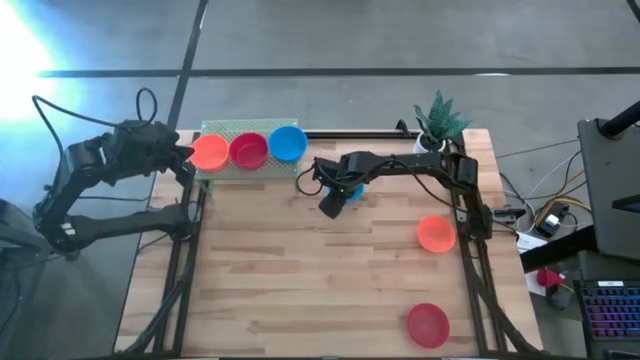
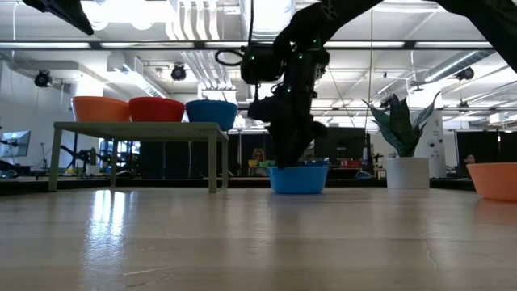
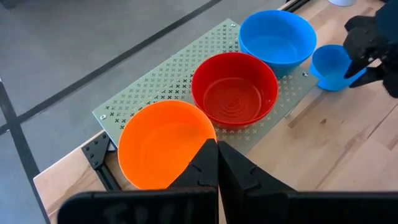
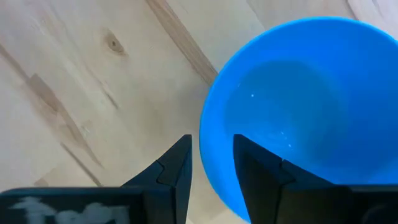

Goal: Pick & Place Mini bowls
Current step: Stack the blue bowl on top of the other blue bowls on the shelf

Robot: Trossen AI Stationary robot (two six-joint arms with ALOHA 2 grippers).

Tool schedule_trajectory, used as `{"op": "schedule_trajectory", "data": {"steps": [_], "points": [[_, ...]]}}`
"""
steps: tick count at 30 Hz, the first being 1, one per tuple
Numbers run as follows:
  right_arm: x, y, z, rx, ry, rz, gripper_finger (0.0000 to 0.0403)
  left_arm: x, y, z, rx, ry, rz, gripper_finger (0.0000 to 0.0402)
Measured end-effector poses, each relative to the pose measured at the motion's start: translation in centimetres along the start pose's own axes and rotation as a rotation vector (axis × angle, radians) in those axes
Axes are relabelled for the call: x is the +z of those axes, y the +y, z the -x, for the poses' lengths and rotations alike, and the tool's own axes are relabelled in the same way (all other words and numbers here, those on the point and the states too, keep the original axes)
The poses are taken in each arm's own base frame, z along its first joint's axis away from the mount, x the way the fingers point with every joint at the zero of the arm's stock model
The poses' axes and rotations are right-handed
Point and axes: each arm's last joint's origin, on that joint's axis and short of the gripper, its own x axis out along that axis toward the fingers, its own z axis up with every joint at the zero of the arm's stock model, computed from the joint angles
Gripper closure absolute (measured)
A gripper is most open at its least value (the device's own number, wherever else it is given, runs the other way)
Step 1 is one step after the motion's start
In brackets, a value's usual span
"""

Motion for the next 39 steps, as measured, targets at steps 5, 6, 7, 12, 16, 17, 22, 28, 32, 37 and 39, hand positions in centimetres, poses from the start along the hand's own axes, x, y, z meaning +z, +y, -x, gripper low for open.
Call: {"op": "schedule_trajectory", "data": {"steps": [5,6,7,12,16,17,22,28,32,37,39], "points": [[0.0,0.1,-1.2,-0.008,0.015,0.014,0.0291,0.0,0.0,0.0,-0.003,0.001,0.0,0.0401],[0.0,0.1,-1.2,-0.008,0.016,0.015,0.0291,0.0,0.0,0.0,-0.005,0.001,0.0,0.0402],[0.0,0.1,-1.3,-0.009,0.017,0.016,0.0292,0.0,0.0,0.0,-0.009,0.002,0.0,0.0402],[0.1,0.1,-1.4,-0.01,0.017,0.024,0.0318,0.0,0.0,0.0,-0.016,0.003,0.0,0.0401],[0.1,0.1,-1.4,-0.011,0.014,0.054,0.038,0.0,0.0,0.0,-0.016,0.003,0.0,0.0402],[0.1,0.1,-1.4,-0.014,0.011,0.058,0.0385,0.0,0.0,0.0,-0.016,0.003,0.0,0.0402],[0.1,0.1,-1.0,-0.014,0.006,0.075,0.0393,0.0,-0.1,0.0,-0.018,0.004,0.0,0.0401],[0.3,0.0,2.4,-0.056,-0.047,0.083,0.0395,0.0,-0.1,0.0,-0.026,0.006,-0.001,0.0401],[0.7,0.0,5.7,-0.051,-0.115,0.105,0.0395,0.0,-0.1,0.0,-0.03,0.007,-0.001,0.0402],[1.1,-0.1,10.6,-0.042,-0.235,0.169,0.0395,0.0,-0.1,0.0,-0.036,0.007,-0.001,0.0402],[1.2,-0.2,12.6,-0.045,-0.282,0.209,0.0395,0.0,-0.1,0.0,-0.036,0.008,-0.001,0.0402]]}}
